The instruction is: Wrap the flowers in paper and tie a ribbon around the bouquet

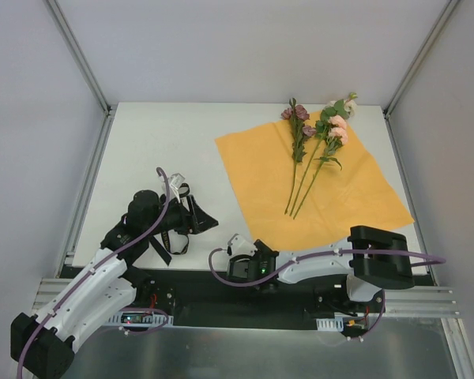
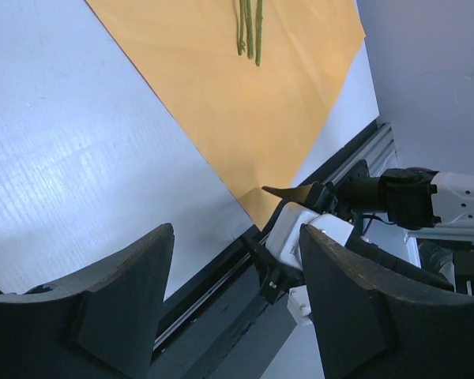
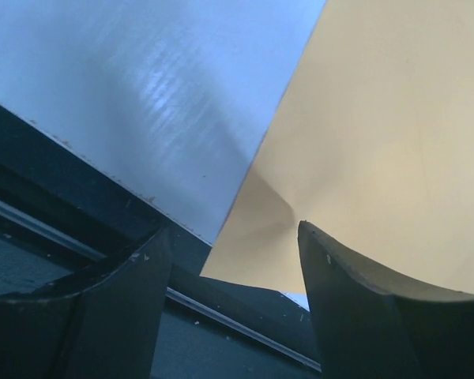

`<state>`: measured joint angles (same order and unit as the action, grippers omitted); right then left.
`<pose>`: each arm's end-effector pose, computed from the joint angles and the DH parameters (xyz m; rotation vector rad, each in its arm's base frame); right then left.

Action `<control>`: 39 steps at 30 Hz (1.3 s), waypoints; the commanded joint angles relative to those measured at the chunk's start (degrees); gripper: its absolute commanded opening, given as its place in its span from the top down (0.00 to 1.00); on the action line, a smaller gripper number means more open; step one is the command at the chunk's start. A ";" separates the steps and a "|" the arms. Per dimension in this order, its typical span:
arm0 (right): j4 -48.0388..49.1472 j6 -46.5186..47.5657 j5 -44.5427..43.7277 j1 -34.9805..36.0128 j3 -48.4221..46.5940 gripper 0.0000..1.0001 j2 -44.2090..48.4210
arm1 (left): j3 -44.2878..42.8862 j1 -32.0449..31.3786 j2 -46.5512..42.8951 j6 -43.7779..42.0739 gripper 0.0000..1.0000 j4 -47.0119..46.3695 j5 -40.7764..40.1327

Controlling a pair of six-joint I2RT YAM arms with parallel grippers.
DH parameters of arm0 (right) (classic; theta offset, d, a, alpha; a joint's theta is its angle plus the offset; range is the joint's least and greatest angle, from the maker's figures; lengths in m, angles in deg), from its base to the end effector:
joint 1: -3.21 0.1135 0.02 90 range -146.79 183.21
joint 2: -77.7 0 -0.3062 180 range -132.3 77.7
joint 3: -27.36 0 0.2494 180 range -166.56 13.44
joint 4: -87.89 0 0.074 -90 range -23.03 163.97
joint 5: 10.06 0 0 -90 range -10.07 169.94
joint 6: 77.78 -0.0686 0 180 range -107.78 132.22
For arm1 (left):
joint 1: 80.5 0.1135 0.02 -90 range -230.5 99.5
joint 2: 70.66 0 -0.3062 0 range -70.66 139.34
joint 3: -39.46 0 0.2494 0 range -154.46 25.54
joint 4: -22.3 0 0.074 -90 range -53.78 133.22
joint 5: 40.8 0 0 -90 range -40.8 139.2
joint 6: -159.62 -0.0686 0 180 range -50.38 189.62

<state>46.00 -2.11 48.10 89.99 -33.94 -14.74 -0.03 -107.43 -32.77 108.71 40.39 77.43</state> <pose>0.0521 0.2826 0.1639 -1.4056 2.1006 -0.1667 0.1249 -0.0998 0.2704 0.1604 2.0123 -1.2256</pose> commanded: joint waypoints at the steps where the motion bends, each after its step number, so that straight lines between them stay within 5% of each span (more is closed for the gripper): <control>1: -8.93 -5.61 -5.95 0.40 -3.07 0.35 -0.02 | -0.63 0.31 0.43 0.29 0.36 0.14 -0.10; 22: -7.90 -6.50 -3.32 0.49 -0.79 0.77 3.41 | -1.86 0.31 5.35 -1.82 0.35 -0.21 -0.45; 26: -7.80 -6.59 -3.58 0.58 -1.05 0.99 3.23 | -1.86 0.40 5.44 -1.91 0.34 -0.12 -0.72; 32: -9.21 -6.24 -7.18 -1.35 -1.14 0.99 6.92 | -2.04 0.40 6.76 -1.83 0.35 -0.74 -1.86; 39: -5.97 1.57 -11.32 -13.80 -0.17 0.99 13.25 | 0.33 0.40 5.80 1.95 0.36 -3.10 -8.54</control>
<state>38.66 -6.17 40.93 81.91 -34.26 -5.69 -0.16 -107.39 -25.82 108.42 41.00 73.28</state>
